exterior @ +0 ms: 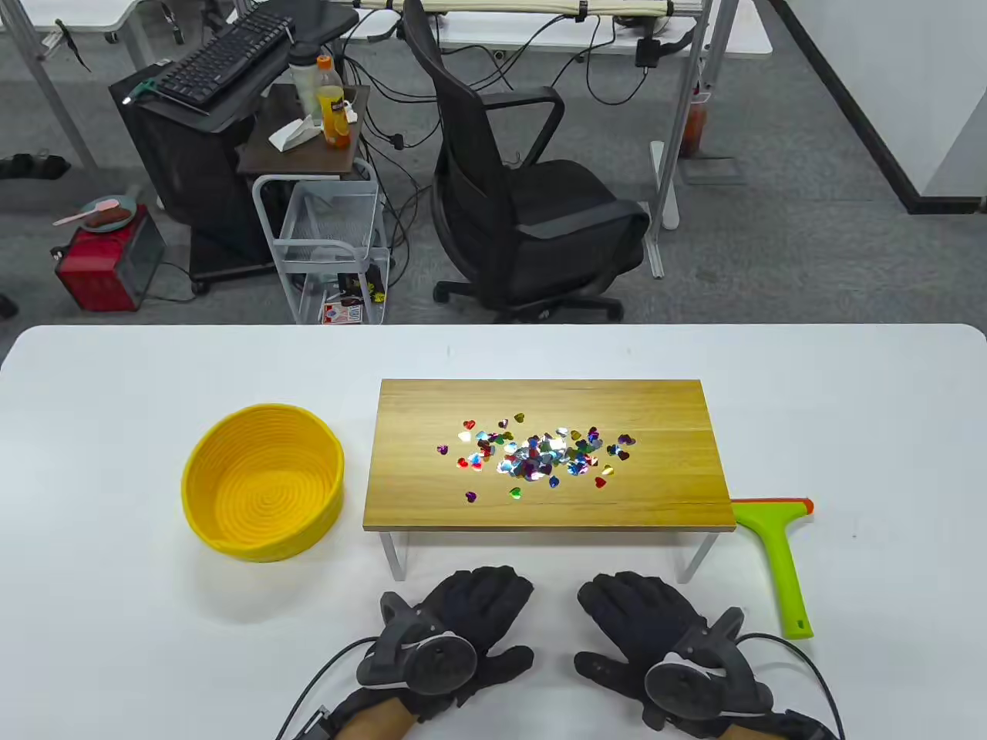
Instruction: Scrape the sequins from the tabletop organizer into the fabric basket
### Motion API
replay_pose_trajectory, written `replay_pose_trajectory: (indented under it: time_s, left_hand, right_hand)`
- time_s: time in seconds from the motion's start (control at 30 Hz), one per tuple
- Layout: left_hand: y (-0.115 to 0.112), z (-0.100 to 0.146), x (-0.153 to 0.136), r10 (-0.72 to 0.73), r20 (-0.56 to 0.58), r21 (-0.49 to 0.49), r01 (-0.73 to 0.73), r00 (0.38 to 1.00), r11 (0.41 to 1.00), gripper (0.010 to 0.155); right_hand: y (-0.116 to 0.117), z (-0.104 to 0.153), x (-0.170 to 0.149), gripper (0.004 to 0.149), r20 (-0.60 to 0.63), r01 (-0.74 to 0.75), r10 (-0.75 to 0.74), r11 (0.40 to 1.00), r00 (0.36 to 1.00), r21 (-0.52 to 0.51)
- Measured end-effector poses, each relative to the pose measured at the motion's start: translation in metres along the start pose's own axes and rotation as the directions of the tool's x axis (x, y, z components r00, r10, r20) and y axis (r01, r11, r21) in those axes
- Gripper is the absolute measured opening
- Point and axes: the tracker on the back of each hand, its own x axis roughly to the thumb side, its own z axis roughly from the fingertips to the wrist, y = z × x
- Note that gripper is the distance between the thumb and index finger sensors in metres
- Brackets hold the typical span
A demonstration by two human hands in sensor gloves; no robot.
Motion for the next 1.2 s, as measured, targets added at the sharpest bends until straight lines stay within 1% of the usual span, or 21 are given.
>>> replay_pose_trajectory:
  time_s: [0.6, 0.8, 0.87, 0.93, 1.0, 1.03, 1.1, 1.13, 1.2]
  left_hand:
    - [0.000, 0.000, 0.001, -0.011, -0.001, -0.007, 0.011, 1.000, 1.000, 0.080]
    - [0.001, 0.000, 0.002, -0.024, -0.006, -0.006, 0.024, 1.000, 1.000, 0.080]
    - [0.002, 0.000, 0.003, -0.024, -0.010, -0.004, 0.024, 1.000, 1.000, 0.080]
    - [0.003, 0.000, 0.003, -0.020, -0.011, -0.001, 0.020, 1.000, 1.000, 0.080]
    - [0.002, 0.001, 0.005, -0.025, -0.006, -0.005, 0.025, 1.000, 1.000, 0.080]
    - [0.002, 0.001, 0.005, -0.027, -0.004, -0.007, 0.027, 1.000, 1.000, 0.080]
    - [0.002, 0.001, 0.004, -0.030, -0.004, -0.012, 0.030, 1.000, 0.999, 0.080]
    - [0.002, 0.001, 0.004, -0.031, -0.006, -0.012, 0.031, 1.000, 0.999, 0.080]
    - [0.003, 0.002, 0.002, -0.029, -0.009, -0.007, 0.029, 1.000, 1.000, 0.080]
  right_hand:
    - [0.000, 0.000, -0.003, 0.073, -0.014, -0.013, 0.013, 1.000, 1.000, -0.007]
    - [-0.010, 0.001, -0.002, 0.068, -0.023, -0.023, 0.022, 0.998, 1.000, -0.058]
    - [-0.022, 0.002, -0.002, 0.066, -0.024, -0.029, 0.027, 0.994, 0.999, -0.101]
    - [-0.043, 0.003, -0.002, 0.064, -0.038, -0.030, 0.024, 0.984, 0.999, -0.175]
    - [-0.075, 0.004, -0.007, 0.062, -0.074, -0.027, 0.007, 0.960, 0.997, -0.280]
    - [-0.086, 0.004, -0.009, 0.061, -0.093, -0.033, 0.004, 0.951, 0.996, -0.306]
    - [-0.115, 0.003, -0.020, 0.061, -0.171, -0.070, 0.011, 0.938, 0.985, -0.340]
    - [-0.127, 0.002, -0.027, 0.060, -0.216, -0.098, 0.024, 0.935, 0.976, -0.342]
    - [-0.141, 0.002, -0.041, 0.061, -0.301, -0.139, 0.043, 0.943, 0.953, -0.304]
